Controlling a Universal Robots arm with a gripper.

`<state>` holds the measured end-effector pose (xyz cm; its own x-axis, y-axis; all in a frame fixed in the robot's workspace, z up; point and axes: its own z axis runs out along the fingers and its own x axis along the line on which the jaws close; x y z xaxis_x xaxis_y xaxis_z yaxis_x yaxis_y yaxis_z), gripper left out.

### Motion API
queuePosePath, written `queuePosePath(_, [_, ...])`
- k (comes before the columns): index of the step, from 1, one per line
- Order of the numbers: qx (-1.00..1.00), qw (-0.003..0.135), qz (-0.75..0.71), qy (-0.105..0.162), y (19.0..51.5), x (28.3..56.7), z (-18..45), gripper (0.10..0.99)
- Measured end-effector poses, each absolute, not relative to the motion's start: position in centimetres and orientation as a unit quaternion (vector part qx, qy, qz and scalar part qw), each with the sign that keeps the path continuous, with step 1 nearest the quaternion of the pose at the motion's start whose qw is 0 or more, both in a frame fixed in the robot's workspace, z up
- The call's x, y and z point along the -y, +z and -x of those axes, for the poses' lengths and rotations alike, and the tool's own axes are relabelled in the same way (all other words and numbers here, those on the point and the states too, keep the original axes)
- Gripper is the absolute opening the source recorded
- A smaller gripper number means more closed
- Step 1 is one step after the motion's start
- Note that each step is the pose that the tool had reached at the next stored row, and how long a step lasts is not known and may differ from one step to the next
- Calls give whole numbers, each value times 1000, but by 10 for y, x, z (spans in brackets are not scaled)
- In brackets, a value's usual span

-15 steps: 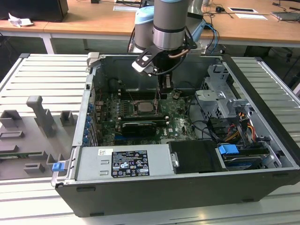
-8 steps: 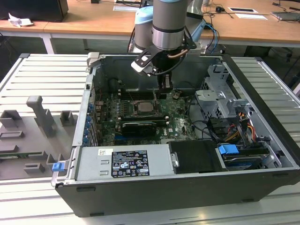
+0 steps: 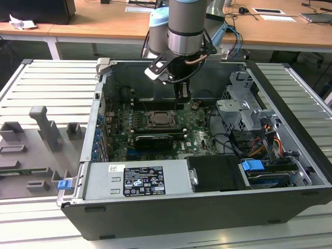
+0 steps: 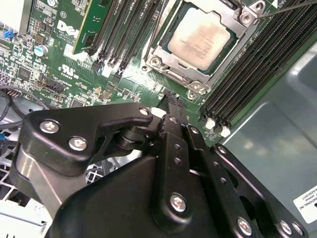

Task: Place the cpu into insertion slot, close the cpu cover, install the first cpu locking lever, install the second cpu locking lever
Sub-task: 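Close the cpu cover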

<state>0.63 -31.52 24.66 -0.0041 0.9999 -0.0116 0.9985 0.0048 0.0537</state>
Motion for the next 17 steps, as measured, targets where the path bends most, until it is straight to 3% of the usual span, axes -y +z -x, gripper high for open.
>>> queuePosePath(17, [-708,23,-705,15,247,315,5,106])
